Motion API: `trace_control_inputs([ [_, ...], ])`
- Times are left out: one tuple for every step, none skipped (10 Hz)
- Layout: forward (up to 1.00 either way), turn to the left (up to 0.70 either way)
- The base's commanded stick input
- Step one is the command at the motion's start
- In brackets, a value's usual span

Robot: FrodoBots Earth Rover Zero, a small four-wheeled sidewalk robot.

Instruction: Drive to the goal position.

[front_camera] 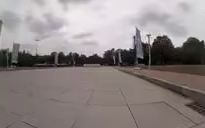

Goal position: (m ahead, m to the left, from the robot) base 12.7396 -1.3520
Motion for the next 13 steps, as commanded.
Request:
trace_control_inputs([
  [0.6,0.0],
  [0.6,0.0],
  [0.6,0.0],
  [0.6,0.0],
  [0.6,0.0],
  [0.6,0.0],
  [0.6,0.0],
  [0.6,0.0],
  [0.6,0.0],
  [0.6,0.0],
  [0.6,0.0],
  [0.6,0.0],
  [0.6,0.0],
])
